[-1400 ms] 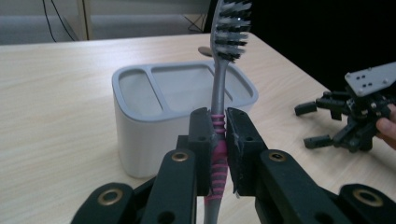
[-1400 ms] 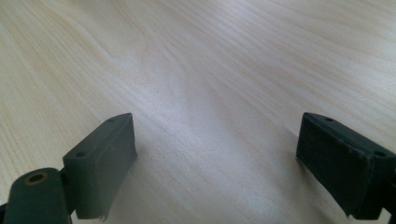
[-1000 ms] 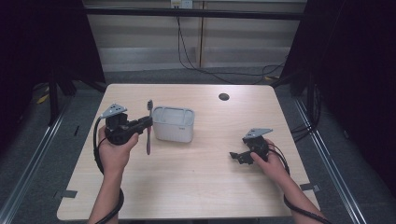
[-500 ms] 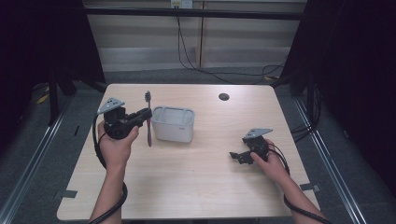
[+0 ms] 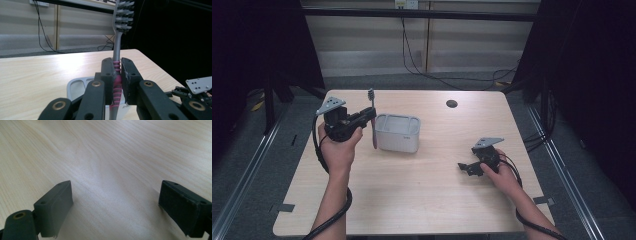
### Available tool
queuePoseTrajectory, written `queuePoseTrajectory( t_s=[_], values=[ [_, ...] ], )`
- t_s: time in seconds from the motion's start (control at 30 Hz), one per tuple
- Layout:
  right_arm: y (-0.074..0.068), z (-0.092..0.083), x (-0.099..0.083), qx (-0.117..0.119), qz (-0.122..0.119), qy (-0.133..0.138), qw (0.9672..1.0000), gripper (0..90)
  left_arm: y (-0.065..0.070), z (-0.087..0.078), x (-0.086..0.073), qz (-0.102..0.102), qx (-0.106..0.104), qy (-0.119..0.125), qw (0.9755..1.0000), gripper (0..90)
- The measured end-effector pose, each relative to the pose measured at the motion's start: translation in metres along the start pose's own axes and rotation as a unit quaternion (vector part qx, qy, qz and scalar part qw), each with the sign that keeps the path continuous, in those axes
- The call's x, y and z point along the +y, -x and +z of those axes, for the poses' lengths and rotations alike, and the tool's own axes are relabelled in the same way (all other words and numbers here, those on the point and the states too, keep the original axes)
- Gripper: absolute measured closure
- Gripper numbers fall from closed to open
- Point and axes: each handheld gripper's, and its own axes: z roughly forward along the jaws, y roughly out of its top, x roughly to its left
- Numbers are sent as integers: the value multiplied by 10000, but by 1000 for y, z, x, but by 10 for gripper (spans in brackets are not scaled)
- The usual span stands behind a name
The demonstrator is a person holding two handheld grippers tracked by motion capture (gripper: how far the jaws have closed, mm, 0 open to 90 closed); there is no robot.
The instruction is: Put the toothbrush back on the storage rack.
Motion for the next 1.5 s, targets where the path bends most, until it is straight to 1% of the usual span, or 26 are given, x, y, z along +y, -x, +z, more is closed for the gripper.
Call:
queuePoseTrajectory(
  t_s=[0.3,0.47,0.63,0.83,0.93,1.03,1.23,1.5],
  values=[
    [0,0,0,4,3,5,10000,112,1,3,9,-26,-20,99,9999,812],
    [0,0,0,1,0,3,10000,112,0,3,14,-18,31,146,9999,811],
    [0,0,0,5,2,7,10000,112,-2,5,16,-113,75,219,9997,812],
    [0,0,0,9,16,14,10000,112,-2,8,20,-116,123,327,9993,811],
    [0,0,0,12,7,11,10000,112,-2,9,23,-150,128,380,9991,811],
    [0,0,0,11,5,9,10000,112,-2,10,25,-127,145,389,9991,811],
    [0,0,0,9,-7,23,10000,113,-3,10,31,-128,174,503,9985,811],
    [0,0,0,10,14,14,10000,112,-2,16,37,-79,177,553,9983,811]
  ],
)
